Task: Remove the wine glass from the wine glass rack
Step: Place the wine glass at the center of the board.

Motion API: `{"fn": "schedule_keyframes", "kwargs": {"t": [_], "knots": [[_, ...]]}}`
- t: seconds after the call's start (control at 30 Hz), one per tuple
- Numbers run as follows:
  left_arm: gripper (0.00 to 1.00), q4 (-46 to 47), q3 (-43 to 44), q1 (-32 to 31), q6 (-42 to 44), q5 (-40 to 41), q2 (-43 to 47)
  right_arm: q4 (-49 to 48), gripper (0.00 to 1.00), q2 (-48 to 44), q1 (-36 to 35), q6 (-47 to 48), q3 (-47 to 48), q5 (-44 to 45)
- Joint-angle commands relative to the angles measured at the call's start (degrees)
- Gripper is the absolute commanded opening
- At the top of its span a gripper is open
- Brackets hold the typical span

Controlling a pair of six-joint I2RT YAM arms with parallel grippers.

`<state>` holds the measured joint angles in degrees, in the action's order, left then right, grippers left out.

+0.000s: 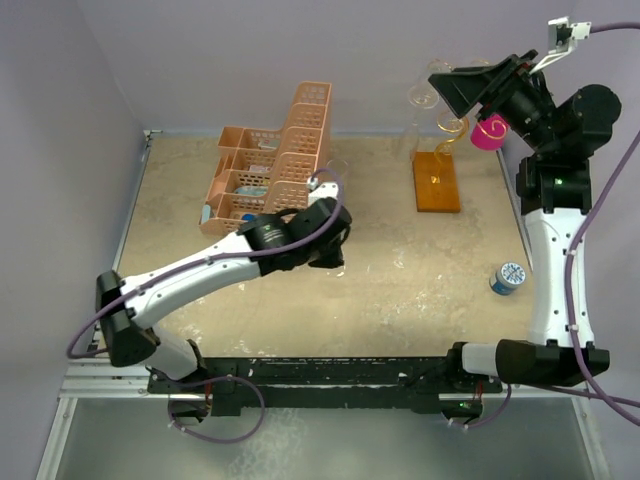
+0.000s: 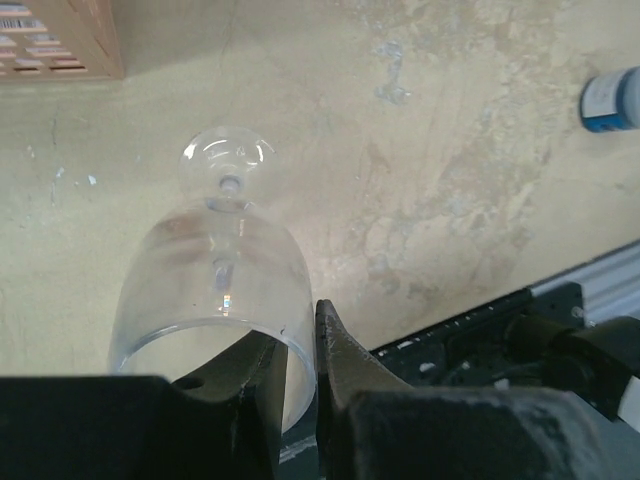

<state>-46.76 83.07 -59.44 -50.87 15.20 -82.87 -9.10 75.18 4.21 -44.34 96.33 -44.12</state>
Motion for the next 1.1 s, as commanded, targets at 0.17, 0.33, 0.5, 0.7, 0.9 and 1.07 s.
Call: {"fn": "schedule_keyframes", "kwargs": {"t": [0.17,0.33,0.5,0.7,0.9,1.07], "knots": [[0.0,-9.83,19.45,-2.88,8.51,13.89,-16.03,13.0,0.95,-2.43,0.71,15.28,8.18,19.8],[0.0,-14.48,30.03,-2.72,11.74,14.68,-24.88,13.57,0.97,-4.78,0.76,18.23,7.16,25.89],[0.0,-15.0,34.53,-0.71,13.43,13.02,-29.66,13.24,0.98,-6.8,0.8,19.94,5.96,28.27],[0.0,-14.54,38.07,3.51,16.35,8.01,-33.28,12.85,0.99,-7.85,0.8,20.8,4.46,29.45],[0.0,-17.44,44.92,5.68,18.64,5.31,-38.83,12.46,0.99,-7.47,0.75,20.72,4.34,28.94],[0.0,-17.95,46.65,7.79,19.05,4.24,-41.13,11.86,0.99,-7.5,0.75,20.47,3.52,28.83]]}}
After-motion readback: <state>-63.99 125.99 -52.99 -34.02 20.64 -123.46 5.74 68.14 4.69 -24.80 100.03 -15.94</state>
